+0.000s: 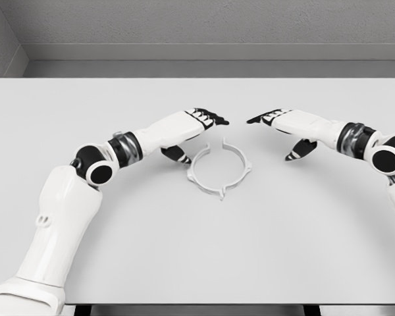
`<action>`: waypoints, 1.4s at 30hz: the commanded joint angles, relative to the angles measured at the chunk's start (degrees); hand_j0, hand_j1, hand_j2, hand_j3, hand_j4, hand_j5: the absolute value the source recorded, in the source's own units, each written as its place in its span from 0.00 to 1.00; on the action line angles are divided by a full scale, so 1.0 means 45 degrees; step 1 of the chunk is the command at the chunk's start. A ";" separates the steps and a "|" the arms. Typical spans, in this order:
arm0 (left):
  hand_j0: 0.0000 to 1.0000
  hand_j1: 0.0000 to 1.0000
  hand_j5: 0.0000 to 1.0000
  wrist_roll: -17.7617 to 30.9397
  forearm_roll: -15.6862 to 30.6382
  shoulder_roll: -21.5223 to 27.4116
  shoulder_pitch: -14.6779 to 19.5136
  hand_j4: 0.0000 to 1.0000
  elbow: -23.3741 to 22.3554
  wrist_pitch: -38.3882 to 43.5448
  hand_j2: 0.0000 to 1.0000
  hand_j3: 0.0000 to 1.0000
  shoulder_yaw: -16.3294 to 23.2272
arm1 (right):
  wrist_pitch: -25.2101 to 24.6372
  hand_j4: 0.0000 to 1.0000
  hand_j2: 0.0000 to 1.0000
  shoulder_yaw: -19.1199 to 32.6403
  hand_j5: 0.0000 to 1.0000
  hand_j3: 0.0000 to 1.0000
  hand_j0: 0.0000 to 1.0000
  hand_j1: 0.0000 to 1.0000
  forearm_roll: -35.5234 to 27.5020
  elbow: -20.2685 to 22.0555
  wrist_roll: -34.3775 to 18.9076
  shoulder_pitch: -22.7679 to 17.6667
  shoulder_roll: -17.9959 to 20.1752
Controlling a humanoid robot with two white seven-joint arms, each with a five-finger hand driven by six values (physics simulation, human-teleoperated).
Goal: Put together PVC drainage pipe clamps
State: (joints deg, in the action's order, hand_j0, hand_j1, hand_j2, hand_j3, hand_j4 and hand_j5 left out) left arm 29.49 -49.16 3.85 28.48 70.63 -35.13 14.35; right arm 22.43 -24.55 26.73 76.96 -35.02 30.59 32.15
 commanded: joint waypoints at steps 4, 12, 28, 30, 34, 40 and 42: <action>1.00 1.00 1.00 -0.0010 0.0201 0.0120 -0.0097 1.00 0.0125 0.0028 1.00 1.00 -0.0162 | -0.0022 1.00 1.00 0.0025 1.00 1.00 1.00 1.00 -0.0060 -0.0051 0.0005 0.0000 0.0199; 1.00 1.00 1.00 -0.0010 0.0630 0.0843 -0.1542 1.00 0.2137 0.0028 1.00 1.00 -0.0963 | -0.0003 1.00 1.00 0.0044 1.00 1.00 1.00 1.00 -0.0099 -0.0031 0.0005 0.0020 0.0610; 1.00 1.00 1.00 -0.0010 0.1529 0.1390 -0.2910 1.00 0.3895 0.0028 1.00 1.00 -0.1295 | -0.0003 1.00 1.00 -0.0053 1.00 1.00 1.00 1.00 -0.0197 0.0086 0.0005 0.0000 0.0903; 1.00 1.00 1.00 -0.0010 0.1548 0.1351 -0.2871 1.00 0.3895 0.0028 1.00 1.00 -0.0885 | 0.0056 1.00 1.00 -0.0112 1.00 1.00 1.00 1.00 -0.0197 0.0086 0.0005 0.0020 0.0942; 1.00 1.00 1.00 -0.0010 0.1548 0.1253 -0.2793 1.00 0.3837 0.0028 1.00 1.00 -0.0338 | 0.0114 1.00 1.00 -0.0170 1.00 1.00 1.00 1.00 -0.0139 0.0086 0.0005 0.0000 0.1176; 1.00 1.00 1.00 -0.0010 0.1490 0.0882 -0.2773 1.00 0.3778 0.0028 1.00 1.00 -0.0299 | 0.0153 1.00 1.00 -0.0190 1.00 1.00 1.00 1.00 -0.0158 0.0106 0.0005 0.0020 0.1176; 1.00 1.00 1.00 -0.0010 0.1490 0.0882 -0.2832 1.00 0.3778 0.0028 1.00 1.00 -0.0280 | 0.0114 1.00 1.00 -0.0190 1.00 1.00 1.00 1.00 -0.0119 0.0067 0.0005 0.0039 0.1157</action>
State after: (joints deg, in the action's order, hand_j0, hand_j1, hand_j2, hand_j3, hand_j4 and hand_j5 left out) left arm 29.48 -42.86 7.99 15.82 87.62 -35.14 12.98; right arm 23.09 -25.40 26.32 77.34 -35.02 30.76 37.31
